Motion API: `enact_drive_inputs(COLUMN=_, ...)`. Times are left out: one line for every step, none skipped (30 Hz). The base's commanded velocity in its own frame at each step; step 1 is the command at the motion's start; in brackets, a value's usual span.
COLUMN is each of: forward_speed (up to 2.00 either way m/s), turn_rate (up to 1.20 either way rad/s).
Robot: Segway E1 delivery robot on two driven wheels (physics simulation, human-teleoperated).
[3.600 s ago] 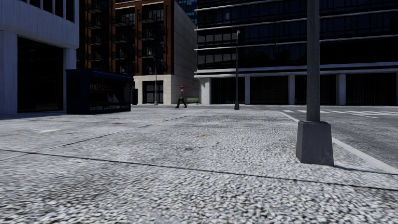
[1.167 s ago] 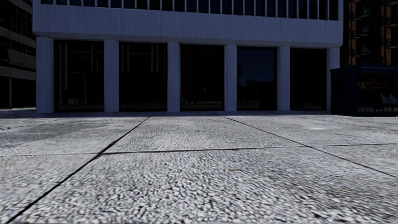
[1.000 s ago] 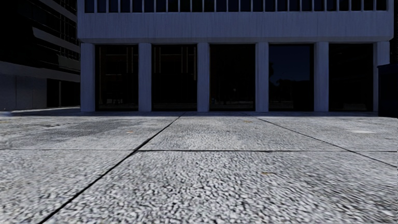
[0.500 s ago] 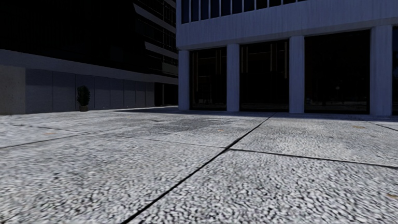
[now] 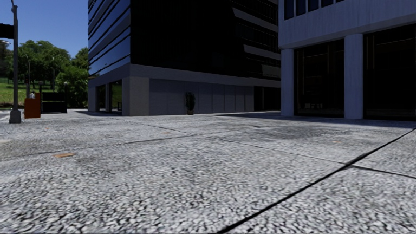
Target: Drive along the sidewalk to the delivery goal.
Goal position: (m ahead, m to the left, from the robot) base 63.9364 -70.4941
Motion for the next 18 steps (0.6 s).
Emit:
enact_drive_inputs(forward_speed=0.0, turn_rate=0.95)
enact_drive_inputs(forward_speed=0.0, turn_rate=0.95)
enact_drive_inputs(forward_speed=0.0, turn_rate=0.9)
enact_drive_inputs(forward_speed=0.0, turn_rate=0.0)
enact_drive_inputs(forward_speed=0.18, turn_rate=0.0)
enact_drive_inputs(forward_speed=0.18, turn_rate=0.0)
enact_drive_inputs(forward_speed=0.44, turn_rate=0.0)
enact_drive_inputs(forward_speed=0.78, turn_rate=0.0)
enact_drive_inputs(forward_speed=1.0, turn_rate=0.0)
enact_drive_inputs(forward_speed=1.11, turn_rate=0.0)
enact_drive_inputs(forward_speed=1.11, turn_rate=0.0)
enact_drive_inputs(forward_speed=1.28, turn_rate=0.0)
enact_drive_inputs(forward_speed=1.45, turn_rate=0.0)
enact_drive_inputs(forward_speed=1.69, turn_rate=0.0)
enact_drive_inputs(forward_speed=2.0, turn_rate=0.0)
enact_drive_inputs(forward_speed=2.0, turn_rate=0.0)
enact_drive_inputs(forward_speed=2.0, turn_rate=0.0)
enact_drive_inputs(forward_speed=2.0, turn_rate=0.0)
